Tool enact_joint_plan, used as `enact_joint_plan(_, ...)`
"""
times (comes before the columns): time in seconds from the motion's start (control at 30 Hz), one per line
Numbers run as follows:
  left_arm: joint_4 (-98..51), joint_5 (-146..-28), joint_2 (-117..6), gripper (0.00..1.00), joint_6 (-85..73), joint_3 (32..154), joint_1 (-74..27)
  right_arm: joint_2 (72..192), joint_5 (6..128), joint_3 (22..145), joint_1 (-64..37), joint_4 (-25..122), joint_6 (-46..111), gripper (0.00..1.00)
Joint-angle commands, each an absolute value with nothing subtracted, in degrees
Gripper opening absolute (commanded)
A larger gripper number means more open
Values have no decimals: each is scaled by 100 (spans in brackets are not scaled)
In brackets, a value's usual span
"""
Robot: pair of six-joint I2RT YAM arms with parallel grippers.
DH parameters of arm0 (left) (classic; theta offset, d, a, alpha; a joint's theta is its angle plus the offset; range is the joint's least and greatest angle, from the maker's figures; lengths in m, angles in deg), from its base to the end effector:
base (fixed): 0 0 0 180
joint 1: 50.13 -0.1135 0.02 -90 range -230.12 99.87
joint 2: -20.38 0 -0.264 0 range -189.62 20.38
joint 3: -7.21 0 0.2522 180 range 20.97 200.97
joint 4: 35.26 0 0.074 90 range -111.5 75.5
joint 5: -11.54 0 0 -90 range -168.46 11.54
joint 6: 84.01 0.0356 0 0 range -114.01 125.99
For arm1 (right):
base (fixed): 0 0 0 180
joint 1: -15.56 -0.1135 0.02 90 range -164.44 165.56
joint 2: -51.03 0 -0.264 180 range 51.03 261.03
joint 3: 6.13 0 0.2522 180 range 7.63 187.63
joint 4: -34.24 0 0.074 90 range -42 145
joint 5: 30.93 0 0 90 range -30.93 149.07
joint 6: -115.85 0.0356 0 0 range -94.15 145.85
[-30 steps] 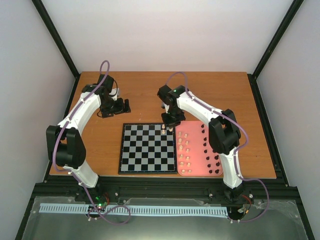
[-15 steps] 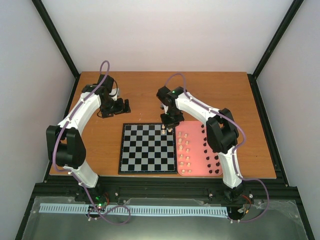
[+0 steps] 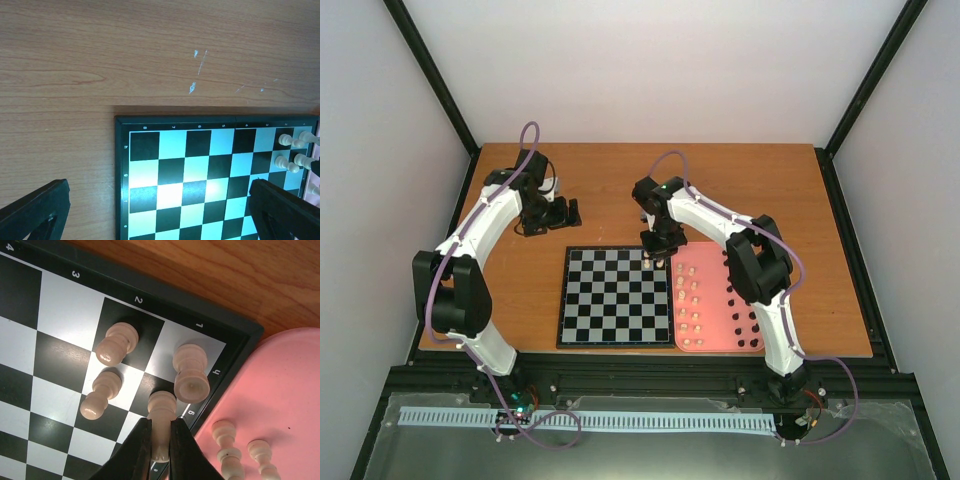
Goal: Set up the chess pieces on the board
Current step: Place the chess piece on the chessboard.
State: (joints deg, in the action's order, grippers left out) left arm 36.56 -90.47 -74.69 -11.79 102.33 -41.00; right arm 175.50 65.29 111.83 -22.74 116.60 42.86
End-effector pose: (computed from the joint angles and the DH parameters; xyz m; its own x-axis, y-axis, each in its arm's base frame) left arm 0.3242 -0.0596 0.2733 -0.9600 -0.1482 -0.2375 -0.0774 0.9558 -0.2837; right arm 0.3289 0.2647 0.1932 -0.9310 -0.3647 0.0128 -0.3612 0.9260 0.1094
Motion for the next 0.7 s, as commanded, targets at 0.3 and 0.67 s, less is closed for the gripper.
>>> enact_joint_plan(0.3,3590,-9038,-7362,100,-1203,10264,-4081,17546,6503,11186,-2311,11629,4313,26)
enact_joint_plan(0.67,3600,-9039,-7348,100,-1202,10262,-4080,16848,6148,11244,-2311,12083,4307,48)
